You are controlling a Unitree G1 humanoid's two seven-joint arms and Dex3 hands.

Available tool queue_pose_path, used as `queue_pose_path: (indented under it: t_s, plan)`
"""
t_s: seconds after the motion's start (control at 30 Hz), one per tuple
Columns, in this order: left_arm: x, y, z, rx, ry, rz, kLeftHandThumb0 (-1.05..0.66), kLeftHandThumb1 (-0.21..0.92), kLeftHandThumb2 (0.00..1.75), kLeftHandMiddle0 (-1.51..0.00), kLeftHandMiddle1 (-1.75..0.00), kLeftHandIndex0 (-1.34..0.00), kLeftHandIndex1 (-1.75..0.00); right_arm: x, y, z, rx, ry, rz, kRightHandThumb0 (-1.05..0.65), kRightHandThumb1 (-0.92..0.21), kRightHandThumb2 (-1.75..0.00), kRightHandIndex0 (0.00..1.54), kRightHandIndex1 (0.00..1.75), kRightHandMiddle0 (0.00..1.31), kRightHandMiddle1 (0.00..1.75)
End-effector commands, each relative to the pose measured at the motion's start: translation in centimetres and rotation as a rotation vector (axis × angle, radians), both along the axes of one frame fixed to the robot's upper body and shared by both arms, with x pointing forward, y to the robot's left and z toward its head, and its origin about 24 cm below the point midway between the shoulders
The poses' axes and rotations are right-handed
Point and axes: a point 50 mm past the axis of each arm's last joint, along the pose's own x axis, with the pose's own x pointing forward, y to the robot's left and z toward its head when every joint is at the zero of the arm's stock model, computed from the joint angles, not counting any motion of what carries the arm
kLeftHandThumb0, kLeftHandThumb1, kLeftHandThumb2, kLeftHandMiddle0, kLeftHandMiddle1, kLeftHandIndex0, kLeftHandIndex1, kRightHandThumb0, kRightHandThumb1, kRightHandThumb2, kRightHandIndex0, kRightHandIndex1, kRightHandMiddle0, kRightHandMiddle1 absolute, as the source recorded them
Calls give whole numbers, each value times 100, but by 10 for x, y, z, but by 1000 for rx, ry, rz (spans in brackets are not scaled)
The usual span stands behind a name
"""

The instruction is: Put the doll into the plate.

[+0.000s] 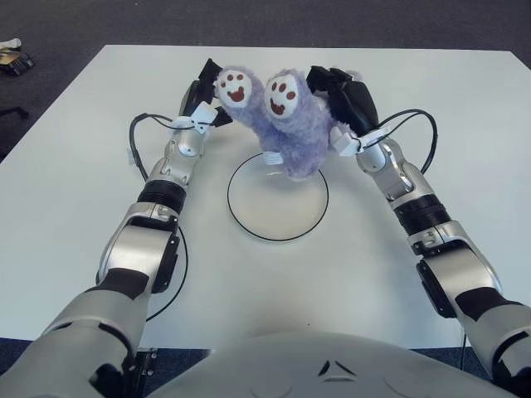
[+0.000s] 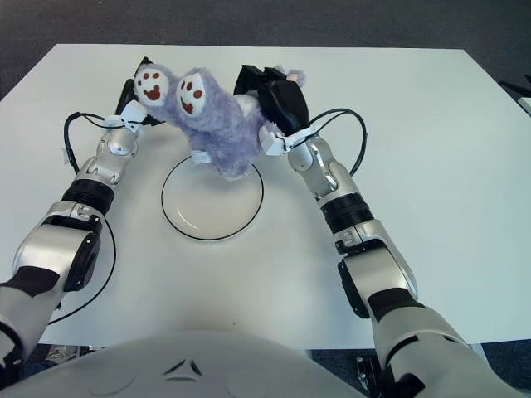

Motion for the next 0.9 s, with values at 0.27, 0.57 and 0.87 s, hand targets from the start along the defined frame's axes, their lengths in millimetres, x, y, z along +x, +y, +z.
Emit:
queue_pose_path:
  t_s: [0.27, 0.57, 0.87]
  plan:
    - [-4, -4, -8, 12, 6, 2, -35, 92, 52, -35, -139, -19, -175, -9, 9, 0, -44, 21, 67, 0, -10, -156, 72, 173, 58, 175]
    - [-6, -8, -12, -1, -2, 18, -35, 92, 52, -34, -139, -19, -175, -17, 16, -7, -69, 62, 109, 0, -10, -156, 73, 174, 58, 175]
    - [-6, -10, -13, -6, 3, 9, -35, 92, 51, -35, -148, -19, -175, -24, 17, -10, -100, 82, 144, 0, -15, -152, 69, 174, 55, 175]
